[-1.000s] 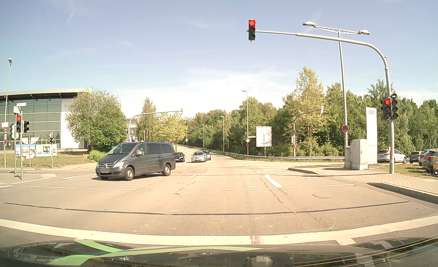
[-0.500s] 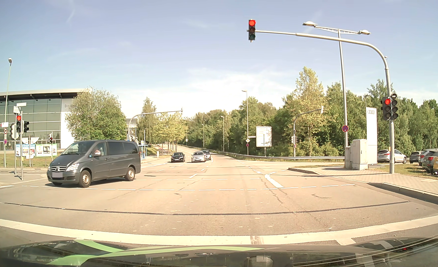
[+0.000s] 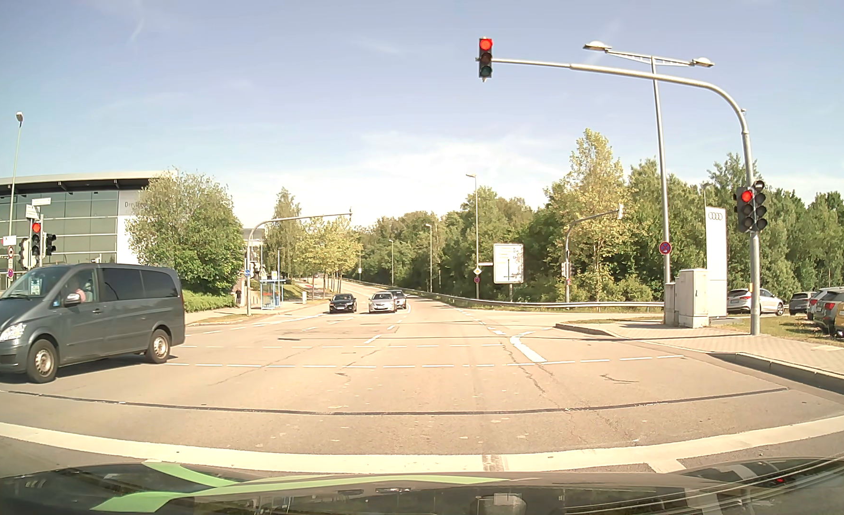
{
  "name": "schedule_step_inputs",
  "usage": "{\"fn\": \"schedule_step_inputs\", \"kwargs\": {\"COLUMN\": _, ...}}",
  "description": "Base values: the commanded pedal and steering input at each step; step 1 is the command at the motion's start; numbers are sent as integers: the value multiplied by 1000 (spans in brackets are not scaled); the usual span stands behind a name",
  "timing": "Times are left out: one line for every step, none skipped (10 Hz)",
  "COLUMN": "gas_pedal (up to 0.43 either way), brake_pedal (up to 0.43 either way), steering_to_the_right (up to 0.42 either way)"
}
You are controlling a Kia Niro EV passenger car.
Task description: Follow the waypoints while adhering to traffic rules and regulations
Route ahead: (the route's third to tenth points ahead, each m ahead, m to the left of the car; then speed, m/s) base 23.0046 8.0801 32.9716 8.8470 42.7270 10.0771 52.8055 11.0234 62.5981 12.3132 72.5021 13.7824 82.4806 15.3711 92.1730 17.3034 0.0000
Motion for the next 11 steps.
{"fn": "schedule_step_inputs", "kwargs": {"gas_pedal": 0, "brake_pedal": 220, "steering_to_the_right": -10}}
{"fn": "schedule_step_inputs", "kwargs": {"gas_pedal": 0, "brake_pedal": 220, "steering_to_the_right": -9}}
{"fn": "schedule_step_inputs", "kwargs": {"gas_pedal": 0, "brake_pedal": 220, "steering_to_the_right": -9}}
{"fn": "schedule_step_inputs", "kwargs": {"gas_pedal": 0, "brake_pedal": 220, "steering_to_the_right": -9}}
{"fn": "schedule_step_inputs", "kwargs": {"gas_pedal": 0, "brake_pedal": 220, "steering_to_the_right": -9}}
{"fn": "schedule_step_inputs", "kwargs": {"gas_pedal": 0, "brake_pedal": 220, "steering_to_the_right": -9}}
{"fn": "schedule_step_inputs", "kwargs": {"gas_pedal": 0, "brake_pedal": 220, "steering_to_the_right": -9}}
{"fn": "schedule_step_inputs", "kwargs": {"gas_pedal": 0, "brake_pedal": 220, "steering_to_the_right": -9}}
{"fn": "schedule_step_inputs", "kwargs": {"gas_pedal": 0, "brake_pedal": 226, "steering_to_the_right": -9}}
{"fn": "schedule_step_inputs", "kwargs": {"gas_pedal": 0, "brake_pedal": 220, "steering_to_the_right": -9}}
{"fn": "schedule_step_inputs", "kwargs": {"gas_pedal": 0, "brake_pedal": 226, "steering_to_the_right": -8}}
